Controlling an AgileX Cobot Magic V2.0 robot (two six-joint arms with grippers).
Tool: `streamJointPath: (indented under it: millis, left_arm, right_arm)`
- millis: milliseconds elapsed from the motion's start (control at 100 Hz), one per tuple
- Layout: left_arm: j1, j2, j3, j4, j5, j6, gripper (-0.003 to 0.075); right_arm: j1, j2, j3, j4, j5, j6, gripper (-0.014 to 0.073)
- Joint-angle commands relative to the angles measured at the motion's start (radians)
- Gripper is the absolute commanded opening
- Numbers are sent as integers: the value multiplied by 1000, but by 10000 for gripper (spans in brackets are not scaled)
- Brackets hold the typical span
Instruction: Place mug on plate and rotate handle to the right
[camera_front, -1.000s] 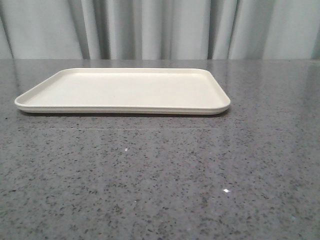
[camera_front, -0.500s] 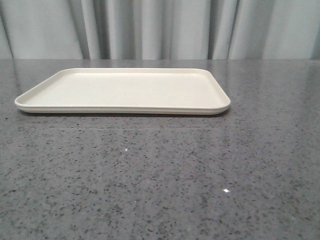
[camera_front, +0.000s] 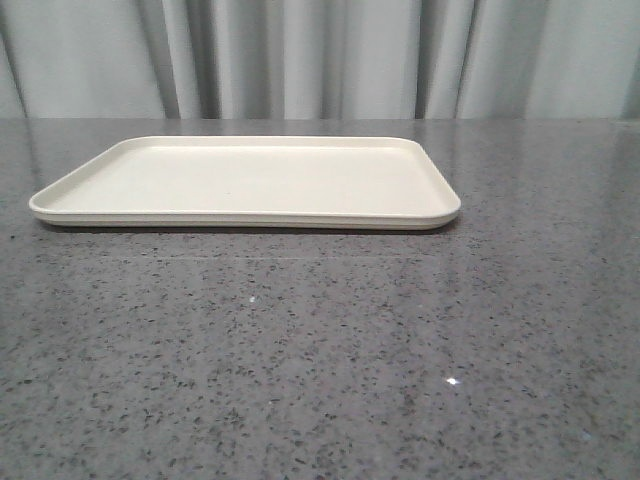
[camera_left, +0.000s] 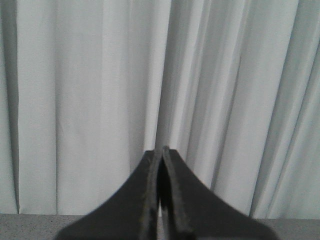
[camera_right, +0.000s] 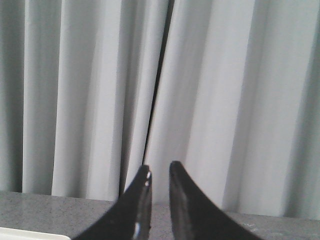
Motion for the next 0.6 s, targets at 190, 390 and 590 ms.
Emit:
streamJointPath:
  millis: [190,390,590]
  left_arm:
    - [4,86,-127,-13,34,-17,-18]
    - [4,130,-173,-16,90,-17,33]
    - [4,165,-211,-14,129,-38,193]
  right_arm:
    - [-6,18,-34,1,-66,-11,146]
    - [-6,18,-34,1,-77,-11,146]
    - [-6,18,-34,1,-97,-11,146]
